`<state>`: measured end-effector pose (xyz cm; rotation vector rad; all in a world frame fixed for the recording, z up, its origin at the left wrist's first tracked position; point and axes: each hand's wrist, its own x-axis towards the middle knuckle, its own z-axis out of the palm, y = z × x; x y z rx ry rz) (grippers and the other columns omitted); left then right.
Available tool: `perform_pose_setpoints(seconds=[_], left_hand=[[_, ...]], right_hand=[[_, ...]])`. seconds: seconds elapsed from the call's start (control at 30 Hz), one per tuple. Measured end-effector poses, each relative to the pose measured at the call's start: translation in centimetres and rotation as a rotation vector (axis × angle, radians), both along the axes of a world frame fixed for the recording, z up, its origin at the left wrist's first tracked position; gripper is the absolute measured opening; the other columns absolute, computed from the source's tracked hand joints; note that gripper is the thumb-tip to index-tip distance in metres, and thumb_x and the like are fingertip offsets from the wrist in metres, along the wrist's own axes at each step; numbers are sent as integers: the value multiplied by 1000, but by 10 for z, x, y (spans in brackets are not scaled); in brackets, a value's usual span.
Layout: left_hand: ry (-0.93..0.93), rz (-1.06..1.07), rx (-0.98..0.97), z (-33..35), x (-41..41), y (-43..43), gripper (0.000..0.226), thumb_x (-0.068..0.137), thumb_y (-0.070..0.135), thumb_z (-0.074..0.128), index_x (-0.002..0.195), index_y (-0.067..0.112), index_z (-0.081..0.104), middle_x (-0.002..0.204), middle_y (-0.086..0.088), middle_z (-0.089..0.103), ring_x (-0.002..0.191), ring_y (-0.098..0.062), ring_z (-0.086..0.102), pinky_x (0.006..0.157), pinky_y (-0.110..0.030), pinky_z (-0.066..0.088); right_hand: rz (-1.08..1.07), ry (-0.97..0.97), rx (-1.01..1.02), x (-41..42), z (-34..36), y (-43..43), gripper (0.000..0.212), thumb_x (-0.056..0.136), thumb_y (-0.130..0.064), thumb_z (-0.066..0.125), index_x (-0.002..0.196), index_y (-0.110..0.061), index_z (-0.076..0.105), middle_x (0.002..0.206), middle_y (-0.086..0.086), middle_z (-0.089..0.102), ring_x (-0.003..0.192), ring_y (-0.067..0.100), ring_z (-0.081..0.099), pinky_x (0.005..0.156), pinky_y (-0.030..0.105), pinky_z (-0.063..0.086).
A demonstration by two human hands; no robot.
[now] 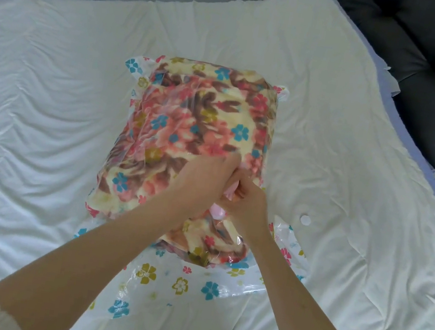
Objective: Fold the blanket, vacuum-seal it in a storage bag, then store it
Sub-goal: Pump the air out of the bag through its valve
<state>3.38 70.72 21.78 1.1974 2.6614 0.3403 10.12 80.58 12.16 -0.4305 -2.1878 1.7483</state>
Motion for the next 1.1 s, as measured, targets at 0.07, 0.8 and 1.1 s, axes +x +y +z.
perform_pose_setpoints(seconds=[0.07,0.8,1.1], left_hand=[[261,37,448,40,-1,7,36,96,39,37,78,10,46,59,-3,49,54,-25,50,52,-32,34],[-22,314,599,26,21,-4,34,99,28,43,69,13,43,53,-7,46,48,-17,43,51,-28,37],[-162,394,244,-15,19,-12,25,100,21,39,98,3,56,72,-12,58,71,-33,57,57,-32,33]], right_hand=[[-15,-6,-54,-3,2,1,24,60,-33,76,78,-41,63,71,-18,65,69,5,57,68,24,48],[4,-83,-44,7,-5,-6,35,66,-27,80,95,-40,65,88,-18,70,85,6,64,79,27,52],[25,-98,-9,11,-6,-11,39,72,-8,80,82,-39,59,70,-28,64,67,-6,58,62,10,44]])
